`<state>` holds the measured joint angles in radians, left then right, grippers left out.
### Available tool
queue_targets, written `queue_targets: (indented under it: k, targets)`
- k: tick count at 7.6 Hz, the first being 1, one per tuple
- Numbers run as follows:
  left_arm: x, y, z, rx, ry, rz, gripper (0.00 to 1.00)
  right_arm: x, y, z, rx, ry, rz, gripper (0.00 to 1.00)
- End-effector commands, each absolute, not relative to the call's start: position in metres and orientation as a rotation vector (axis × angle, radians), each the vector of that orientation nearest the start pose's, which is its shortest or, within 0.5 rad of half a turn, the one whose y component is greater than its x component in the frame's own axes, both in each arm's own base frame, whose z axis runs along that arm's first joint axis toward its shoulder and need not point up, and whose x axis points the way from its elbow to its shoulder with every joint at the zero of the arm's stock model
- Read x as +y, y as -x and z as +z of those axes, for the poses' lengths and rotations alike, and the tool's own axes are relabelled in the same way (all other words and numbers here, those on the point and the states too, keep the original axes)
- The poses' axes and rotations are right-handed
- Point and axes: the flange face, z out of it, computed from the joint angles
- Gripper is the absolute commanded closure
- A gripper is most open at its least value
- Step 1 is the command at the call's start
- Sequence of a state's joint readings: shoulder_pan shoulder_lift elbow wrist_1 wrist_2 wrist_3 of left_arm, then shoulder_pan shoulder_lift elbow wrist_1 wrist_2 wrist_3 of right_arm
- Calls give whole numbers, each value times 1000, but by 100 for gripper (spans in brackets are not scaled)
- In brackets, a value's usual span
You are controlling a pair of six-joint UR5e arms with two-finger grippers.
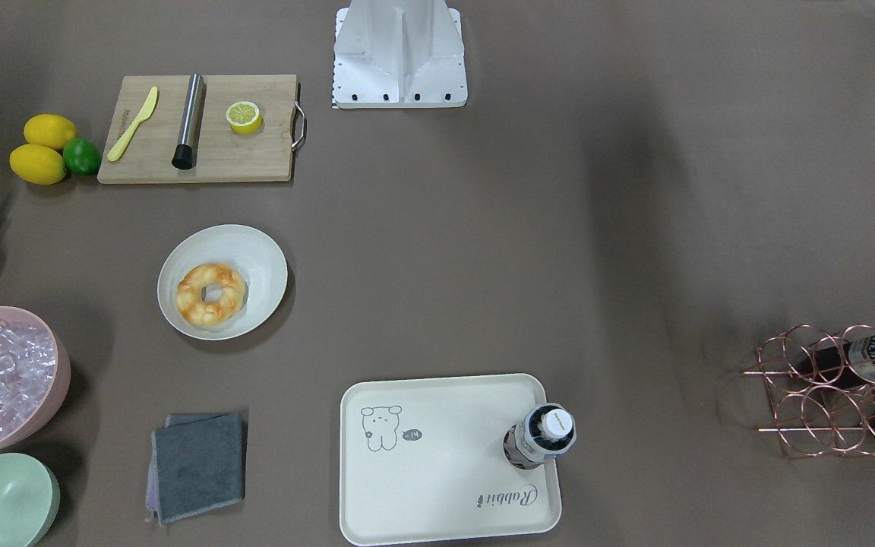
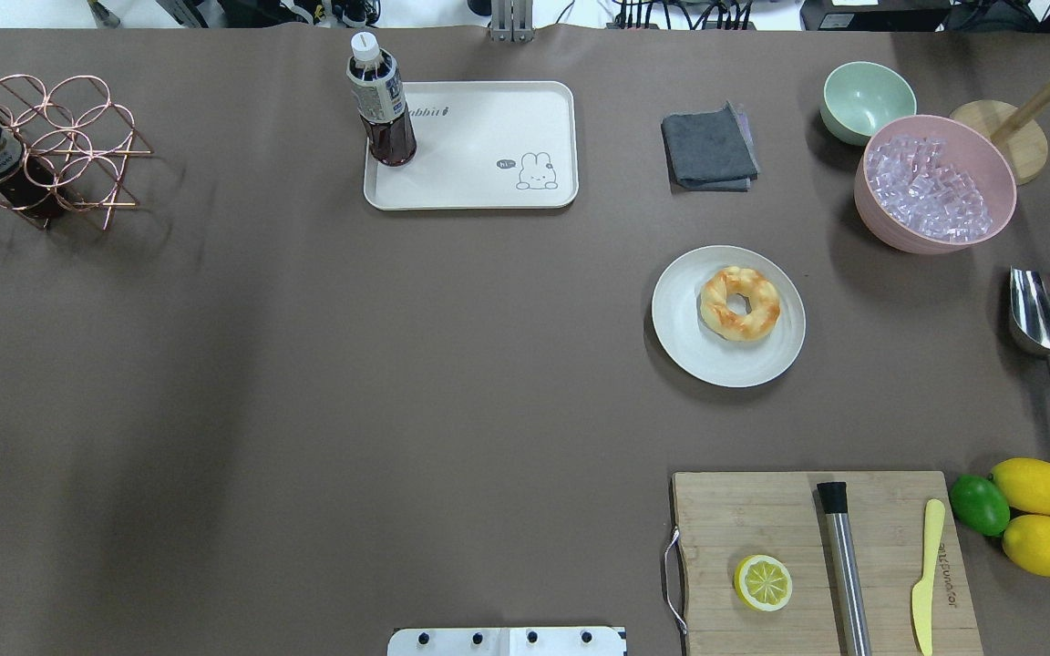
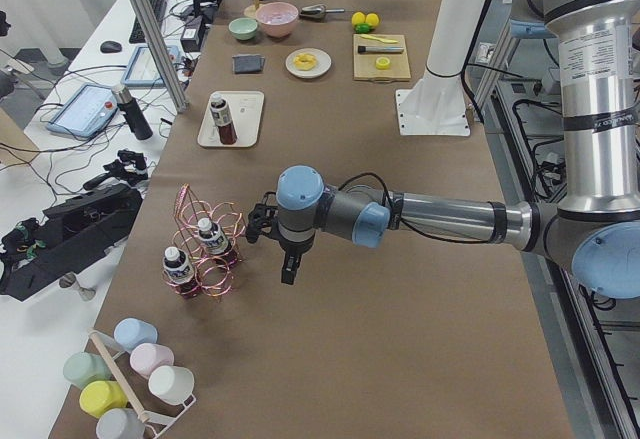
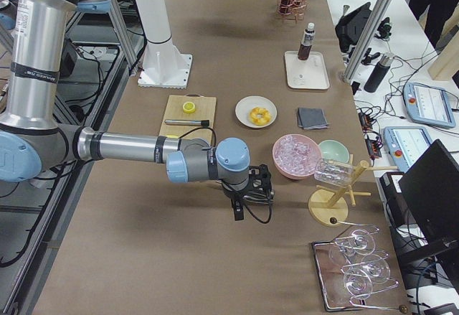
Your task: Place donut on tray
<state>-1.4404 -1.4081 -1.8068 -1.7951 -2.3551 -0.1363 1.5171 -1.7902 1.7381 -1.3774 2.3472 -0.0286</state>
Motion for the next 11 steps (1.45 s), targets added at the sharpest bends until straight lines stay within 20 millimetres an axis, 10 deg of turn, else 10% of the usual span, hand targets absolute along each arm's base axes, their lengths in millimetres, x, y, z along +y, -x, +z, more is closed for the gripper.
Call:
queue_targets:
  k: [1, 8, 11]
  targets:
    - [-442, 5, 593, 820, -168, 110, 3, -411, -39, 650, -813, -107, -88, 0]
    - [-441, 5, 592, 820, -172, 110, 2, -417, -28, 630, -852, -107, -69, 0]
    - [-441, 6, 593, 818, -169, 101, 2, -425, 56, 573, -946, -97, 63, 0]
